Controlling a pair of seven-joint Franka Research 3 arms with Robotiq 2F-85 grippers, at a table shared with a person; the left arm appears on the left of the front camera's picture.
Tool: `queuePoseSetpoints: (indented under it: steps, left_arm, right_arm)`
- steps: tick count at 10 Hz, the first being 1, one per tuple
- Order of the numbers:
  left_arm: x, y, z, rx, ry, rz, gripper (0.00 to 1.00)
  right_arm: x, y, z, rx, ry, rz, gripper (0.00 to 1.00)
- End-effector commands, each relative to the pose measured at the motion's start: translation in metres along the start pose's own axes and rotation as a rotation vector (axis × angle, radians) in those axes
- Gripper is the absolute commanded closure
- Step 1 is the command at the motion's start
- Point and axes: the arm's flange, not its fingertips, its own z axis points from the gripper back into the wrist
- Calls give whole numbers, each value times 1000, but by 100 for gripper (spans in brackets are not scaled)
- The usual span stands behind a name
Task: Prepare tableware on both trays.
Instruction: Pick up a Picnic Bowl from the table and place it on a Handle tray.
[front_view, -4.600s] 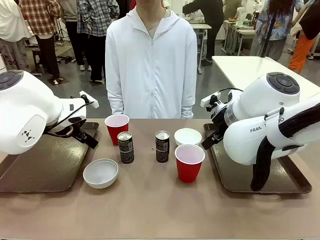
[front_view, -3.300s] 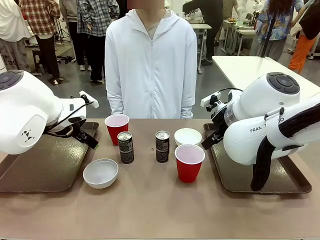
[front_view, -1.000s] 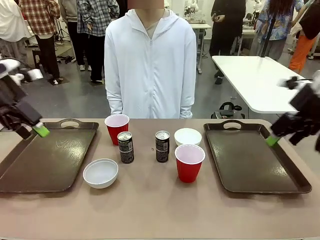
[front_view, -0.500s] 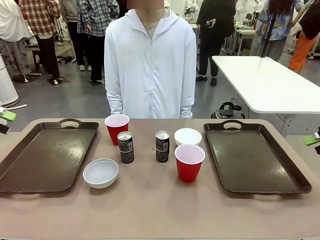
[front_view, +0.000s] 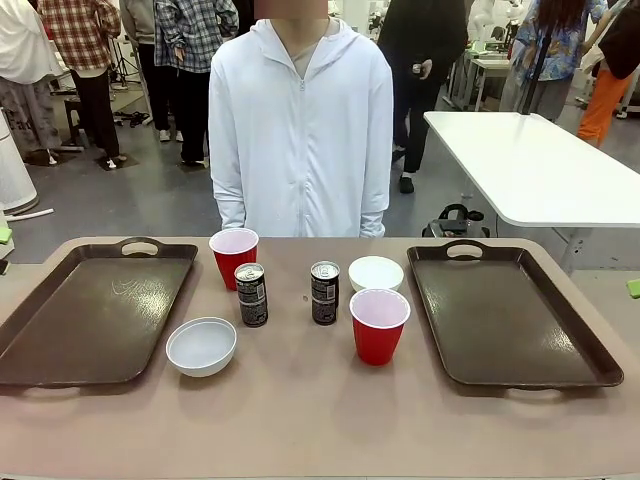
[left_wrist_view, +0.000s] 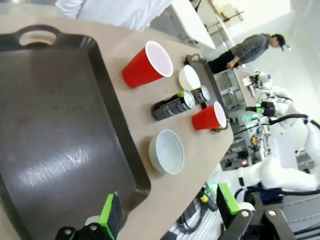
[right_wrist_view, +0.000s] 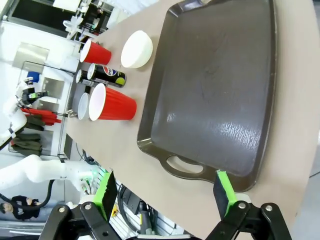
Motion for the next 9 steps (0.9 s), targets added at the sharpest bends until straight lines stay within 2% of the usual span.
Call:
queuePoseSetpoints:
  steps: [1, 3, 4, 5, 9]
  left_arm:
    - [-4, 2, 6, -7, -33, -7, 0]
    - [-6, -3, -2, 27, -43, 13, 0]
    - [0, -22, -29, 107, 9, -16, 0]
    - [-2, -1, 2, 11, -15, 13, 0]
    - [-2, -1, 2, 11, -15, 13, 0]
  right_arm:
    - [4, -2, 1, 20, -8, 10, 0]
    - [3, -2, 3, 18, -24, 2, 0]
    - [6, 3, 0, -66, -53, 10, 0]
    - [0, 0, 2, 2, -7, -16, 0]
    - [0, 0, 2, 2, -7, -16, 0]
